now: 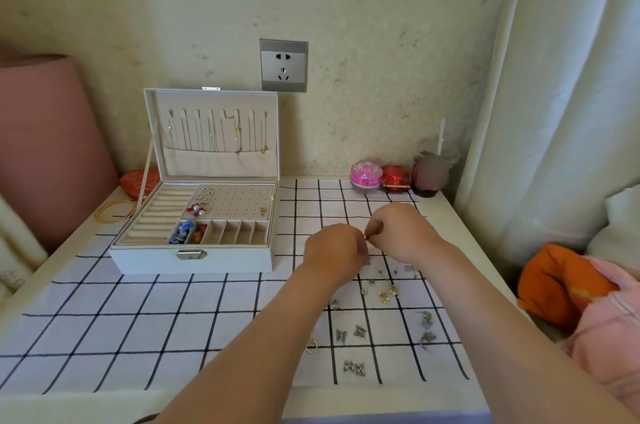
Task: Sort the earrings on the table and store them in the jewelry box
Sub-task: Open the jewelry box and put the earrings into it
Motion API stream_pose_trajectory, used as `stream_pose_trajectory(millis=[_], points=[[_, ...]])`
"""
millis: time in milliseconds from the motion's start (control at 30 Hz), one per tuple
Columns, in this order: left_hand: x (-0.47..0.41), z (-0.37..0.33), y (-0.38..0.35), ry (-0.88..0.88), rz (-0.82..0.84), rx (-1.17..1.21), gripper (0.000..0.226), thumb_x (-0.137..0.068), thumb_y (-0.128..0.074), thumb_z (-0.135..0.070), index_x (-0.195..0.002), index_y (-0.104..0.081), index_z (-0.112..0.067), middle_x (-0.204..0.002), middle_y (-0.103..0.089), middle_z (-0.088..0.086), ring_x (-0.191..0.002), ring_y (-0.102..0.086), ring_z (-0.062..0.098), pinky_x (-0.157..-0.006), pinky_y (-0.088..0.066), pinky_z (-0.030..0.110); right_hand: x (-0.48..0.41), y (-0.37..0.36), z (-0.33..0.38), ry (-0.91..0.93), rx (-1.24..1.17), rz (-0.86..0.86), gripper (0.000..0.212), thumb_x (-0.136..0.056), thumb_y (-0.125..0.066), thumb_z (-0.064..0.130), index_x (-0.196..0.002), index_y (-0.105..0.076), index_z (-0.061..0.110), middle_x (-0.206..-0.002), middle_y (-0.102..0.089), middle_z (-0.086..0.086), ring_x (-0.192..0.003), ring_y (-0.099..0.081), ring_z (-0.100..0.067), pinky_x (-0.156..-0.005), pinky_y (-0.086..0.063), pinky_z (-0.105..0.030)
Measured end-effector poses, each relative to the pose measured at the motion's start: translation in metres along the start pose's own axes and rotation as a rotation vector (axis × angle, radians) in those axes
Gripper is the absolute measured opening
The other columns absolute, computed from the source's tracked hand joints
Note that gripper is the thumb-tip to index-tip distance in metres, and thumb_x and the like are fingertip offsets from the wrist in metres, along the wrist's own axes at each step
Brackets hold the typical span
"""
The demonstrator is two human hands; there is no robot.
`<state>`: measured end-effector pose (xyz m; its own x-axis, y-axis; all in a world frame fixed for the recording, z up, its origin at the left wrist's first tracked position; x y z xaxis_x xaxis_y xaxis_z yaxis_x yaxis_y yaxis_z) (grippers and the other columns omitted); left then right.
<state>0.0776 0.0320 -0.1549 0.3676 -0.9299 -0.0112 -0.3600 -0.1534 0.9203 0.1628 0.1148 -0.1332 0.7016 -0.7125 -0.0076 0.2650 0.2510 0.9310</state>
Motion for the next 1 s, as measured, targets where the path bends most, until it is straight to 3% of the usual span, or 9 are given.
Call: stream_pose_trajectory(millis=[100,200,300,433,533,767,900,1000], points=[[0.001,0.005,0.004,0.035,-0.022,0.068,0.015,-0.092,-0.062,-0.035,-0.100,-0.072,-0.027,-0.101,-0.069,-0.006,-0.098,-0.062,0.017,-0.077,-0.048,0.029,0.002,0.001,0.002,0.007,-0.065,-0.040,0.022,-0.087,-0.062,0.011,-0.095,-0.074,0.028,-0.095,-0.067,0.011,-0.095,-0.064,-0.012,-0.081,-0.053,-0.029],[0.002,0.015,0.020,0.059,-0.109,0.223,0.011,-0.094,-0.061,-0.034,-0.097,-0.066,-0.025,-0.096,-0.067,-0.006,-0.091,-0.062,0.017,-0.080,-0.053,0.034,0.001,0.001,0.007,0.027,-0.147,-0.056,0.021,-0.091,-0.064,0.013,-0.105,-0.075,0.024,-0.102,-0.070,0.007,-0.093,-0.060,-0.006,-0.072,-0.042,-0.013],[0.004,0.028,0.036,0.071,-0.156,0.374,0.005,-0.096,-0.059,-0.027,-0.098,-0.061,-0.023,-0.086,-0.064,-0.006,-0.080,-0.064,0.018,-0.070,-0.052,0.031,0.001,0.004,0.016,0.029,-0.257,-0.081,0.016,-0.091,-0.070,0.018,-0.105,-0.077,0.023,-0.097,-0.071,0.011,-0.080,-0.057,0.005,-0.063,-0.033,-0.003],[0.012,0.044,0.052,0.069,-0.178,0.451,0.009,-0.096,-0.056,-0.023,-0.103,-0.061,-0.024,-0.078,-0.063,-0.008,-0.068,-0.062,0.013,-0.061,-0.051,0.029,0.000,0.008,0.035,0.030,-0.458,-0.114,0.009,-0.091,-0.071,0.018,-0.095,-0.076,0.023,-0.090,-0.072,0.013,-0.056,-0.067,-0.007,-0.048,-0.040,-0.008],[0.018,0.054,0.069,0.082,-0.220,0.429,0.011,-0.097,-0.054,-0.028,-0.098,-0.064,-0.024,-0.077,-0.060,-0.008,-0.066,-0.056,0.010,-0.059,-0.044,0.024,-0.002,0.009,0.056,0.048,-0.584,-0.149,0.009,-0.089,-0.071,0.016,-0.094,-0.078,0.021,-0.085,-0.075,0.010,-0.052,-0.069,-0.017,-0.044,-0.043,-0.012],[0.030,0.092,0.108,0.091,-0.285,0.546,0.012,-0.095,-0.059,-0.031,-0.091,-0.069,-0.023,-0.084,-0.068,-0.004,-0.076,-0.063,0.016,-0.077,-0.054,0.034,-0.008,0.007,0.109,0.183,-0.623,-0.267,0.014,-0.089,-0.072,0.019,-0.099,-0.079,0.025,-0.089,-0.073,0.016,-0.057,-0.058,0.013,-0.057,-0.040,-0.006],[0.036,0.115,0.124,0.105,-0.323,0.557,0.012,-0.095,-0.058,-0.030,-0.094,-0.068,-0.023,-0.083,-0.067,-0.004,-0.074,-0.061,0.012,-0.072,-0.051,0.029,-0.013,0.002,0.136,0.220,-0.680,-0.237,0.017,-0.092,-0.070,0.017,-0.103,-0.078,0.027,-0.082,-0.070,0.023,-0.056,-0.057,0.012,-0.055,-0.040,-0.007],[0.038,0.134,0.131,0.136,-0.325,0.606,0.010,-0.095,-0.059,-0.029,-0.093,-0.068,-0.025,-0.086,-0.069,-0.003,-0.075,-0.064,0.015,-0.070,-0.051,0.030,-0.019,-0.005,0.155,0.236,-0.681,-0.209,0.022,-0.089,-0.072,0.015,-0.102,-0.078,0.032,-0.081,-0.072,0.024,-0.052,-0.056,-0.004,-0.052,-0.047,-0.016]])
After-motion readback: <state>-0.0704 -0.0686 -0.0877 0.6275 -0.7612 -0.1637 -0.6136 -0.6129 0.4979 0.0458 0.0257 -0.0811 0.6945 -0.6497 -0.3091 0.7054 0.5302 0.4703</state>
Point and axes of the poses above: each hand's wrist, its own x-axis away from the middle knuckle, its own y-axis out of the back of the hand, z = x × y, the point moved 6 cm from there along -x, towards the middle knuckle
